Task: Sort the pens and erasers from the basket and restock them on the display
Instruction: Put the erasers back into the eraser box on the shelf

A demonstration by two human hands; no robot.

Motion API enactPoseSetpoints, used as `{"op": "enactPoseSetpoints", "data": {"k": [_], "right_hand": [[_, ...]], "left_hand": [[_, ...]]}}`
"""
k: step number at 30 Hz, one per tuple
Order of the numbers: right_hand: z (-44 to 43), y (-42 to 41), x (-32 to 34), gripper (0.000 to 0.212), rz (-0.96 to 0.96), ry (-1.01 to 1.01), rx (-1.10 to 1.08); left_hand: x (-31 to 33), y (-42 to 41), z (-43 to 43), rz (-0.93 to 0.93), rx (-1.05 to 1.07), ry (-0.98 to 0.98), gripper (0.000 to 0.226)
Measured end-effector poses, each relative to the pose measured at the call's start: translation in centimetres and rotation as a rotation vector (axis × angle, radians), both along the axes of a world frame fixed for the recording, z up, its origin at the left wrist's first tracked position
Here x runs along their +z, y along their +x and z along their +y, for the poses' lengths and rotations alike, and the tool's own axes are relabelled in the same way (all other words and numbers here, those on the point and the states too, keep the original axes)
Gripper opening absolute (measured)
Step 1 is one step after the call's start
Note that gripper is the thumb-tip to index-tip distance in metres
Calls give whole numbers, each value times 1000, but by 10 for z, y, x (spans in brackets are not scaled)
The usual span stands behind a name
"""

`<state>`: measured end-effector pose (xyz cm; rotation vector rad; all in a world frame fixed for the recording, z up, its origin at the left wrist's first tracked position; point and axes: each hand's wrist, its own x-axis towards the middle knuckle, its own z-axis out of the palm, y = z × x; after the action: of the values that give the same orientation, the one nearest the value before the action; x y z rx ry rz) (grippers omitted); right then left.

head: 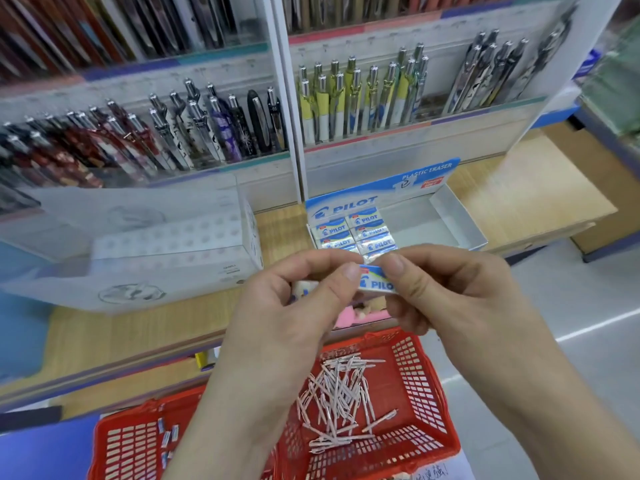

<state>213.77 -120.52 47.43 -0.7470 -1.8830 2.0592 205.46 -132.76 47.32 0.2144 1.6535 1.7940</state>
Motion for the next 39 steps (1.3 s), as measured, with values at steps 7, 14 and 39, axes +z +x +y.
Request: {"op": "enactPoseSetpoints", "data": {"k": [7, 14, 39], "right_hand": [[17, 7, -9, 26, -5, 212, 76], [72, -6, -21, 24, -110, 693, 19], [100, -55, -67, 2, -337, 1199, -10]], "left_hand": [[-13, 2, 12, 59, 127, -74, 20], [-35, -6, 37, 355, 199, -330, 4], [-71, -25, 47, 721, 317, -727, 29]]}}
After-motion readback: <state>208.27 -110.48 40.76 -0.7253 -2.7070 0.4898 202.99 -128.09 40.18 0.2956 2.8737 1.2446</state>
